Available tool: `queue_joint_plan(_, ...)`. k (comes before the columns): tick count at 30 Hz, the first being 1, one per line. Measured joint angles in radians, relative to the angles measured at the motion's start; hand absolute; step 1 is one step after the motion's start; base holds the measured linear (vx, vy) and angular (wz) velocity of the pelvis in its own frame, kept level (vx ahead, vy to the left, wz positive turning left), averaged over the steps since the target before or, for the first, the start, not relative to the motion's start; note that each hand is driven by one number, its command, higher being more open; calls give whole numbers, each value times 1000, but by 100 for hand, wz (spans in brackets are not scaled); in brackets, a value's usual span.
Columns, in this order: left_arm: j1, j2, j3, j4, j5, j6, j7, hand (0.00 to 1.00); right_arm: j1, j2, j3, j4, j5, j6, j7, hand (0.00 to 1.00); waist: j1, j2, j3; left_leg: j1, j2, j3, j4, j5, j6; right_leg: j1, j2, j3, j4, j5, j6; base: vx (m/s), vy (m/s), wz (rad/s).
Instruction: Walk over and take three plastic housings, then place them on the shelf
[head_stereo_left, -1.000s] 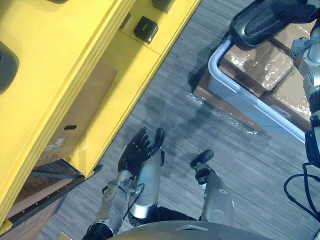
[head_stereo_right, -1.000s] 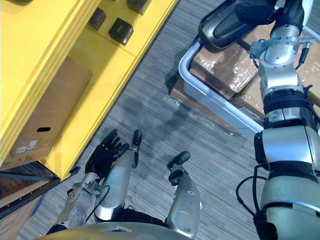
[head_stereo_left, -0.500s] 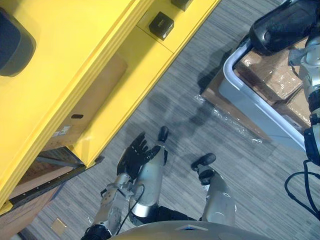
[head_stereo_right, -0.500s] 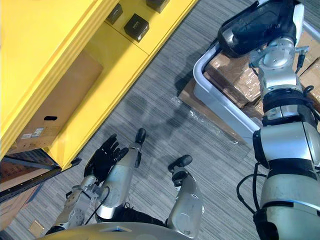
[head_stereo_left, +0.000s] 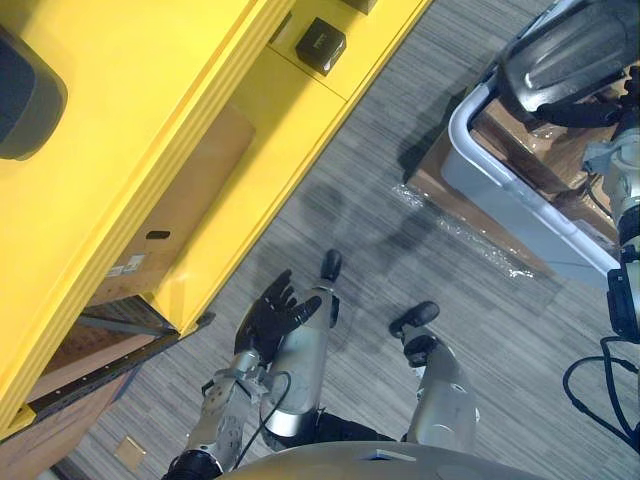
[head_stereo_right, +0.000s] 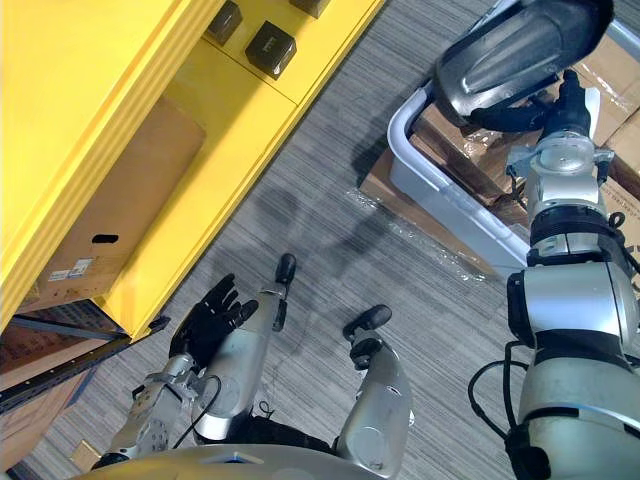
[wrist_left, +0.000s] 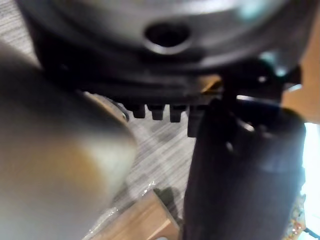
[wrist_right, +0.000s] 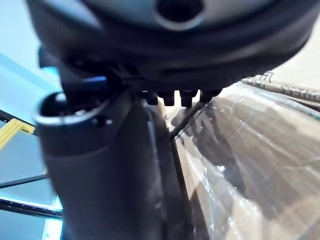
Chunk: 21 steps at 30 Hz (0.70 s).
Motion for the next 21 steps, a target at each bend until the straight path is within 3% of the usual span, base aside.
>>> queue_joint_plan(5, 0, 0, -1, 0, 0, 1, 11, 100, 16, -4, -38, -1, -5, -11, 34, 100, -5, 0, 0, -1, 0, 3, 3, -1, 0, 0, 0, 2, -2, 2, 1, -2, 12, 0)
queue_joint_plan(13, 1, 4, 10, -1, 1, 29, 33, 100, 59, -1, -84, -17, -23, -22, 194, 100, -29, -6, 0, 37, 12, 29, 10, -14, 1, 29, 15, 35, -23, 14, 4, -4, 27, -10)
queue_joint_plan(21, 17, 10, 47, -15, 5, 30, 55, 100, 137, 55, -119, -52, -22, -32, 213, 100, -37, -60, -1, 70, 26, 55, 16, -32, 1, 58, 35, 63, -54, 31, 9, 4, 23, -10)
